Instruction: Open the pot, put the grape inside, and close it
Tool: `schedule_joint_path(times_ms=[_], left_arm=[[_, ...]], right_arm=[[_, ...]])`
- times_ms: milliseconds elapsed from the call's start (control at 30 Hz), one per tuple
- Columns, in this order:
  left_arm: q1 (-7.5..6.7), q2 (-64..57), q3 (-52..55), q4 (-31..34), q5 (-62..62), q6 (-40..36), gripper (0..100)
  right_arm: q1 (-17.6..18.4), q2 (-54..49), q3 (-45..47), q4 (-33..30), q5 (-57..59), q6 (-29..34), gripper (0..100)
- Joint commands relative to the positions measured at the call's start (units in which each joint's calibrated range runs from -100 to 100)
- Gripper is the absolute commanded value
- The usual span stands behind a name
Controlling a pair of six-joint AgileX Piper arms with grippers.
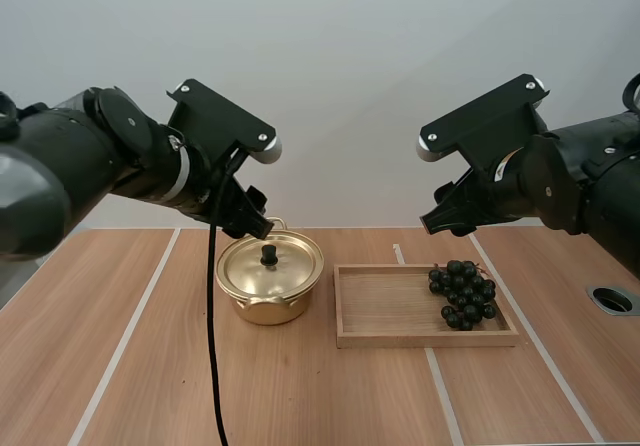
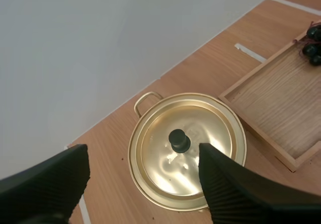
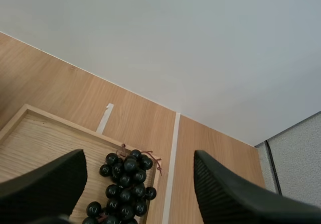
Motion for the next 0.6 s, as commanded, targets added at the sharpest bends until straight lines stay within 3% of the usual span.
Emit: schedule_joint_path(times_ms=[0,133,367,567], left_arm=[[-0.15,3.74,-0.31,-2.11,0.36,0.83,100],[-1.09,9.30,-0.31,-2.75,-0.37,1.47,100],[-4.59,18.01,-4.87,-2.65,-0.45,-2.53,100],[-4.76,24.42,-12.84,-1.84,7.06,-6.32,100]], right_arm=[[0.12,-0.14,-0.35,-0.53,-0.14,0.19,100],[0.12,-0.14,-0.35,-0.53,0.22,0.21,100],[0.12,-0.14,-0.35,-0.53,1.02,0.21,100],[0.12,0.01,-0.35,-0.53,4.02,0.21,100]])
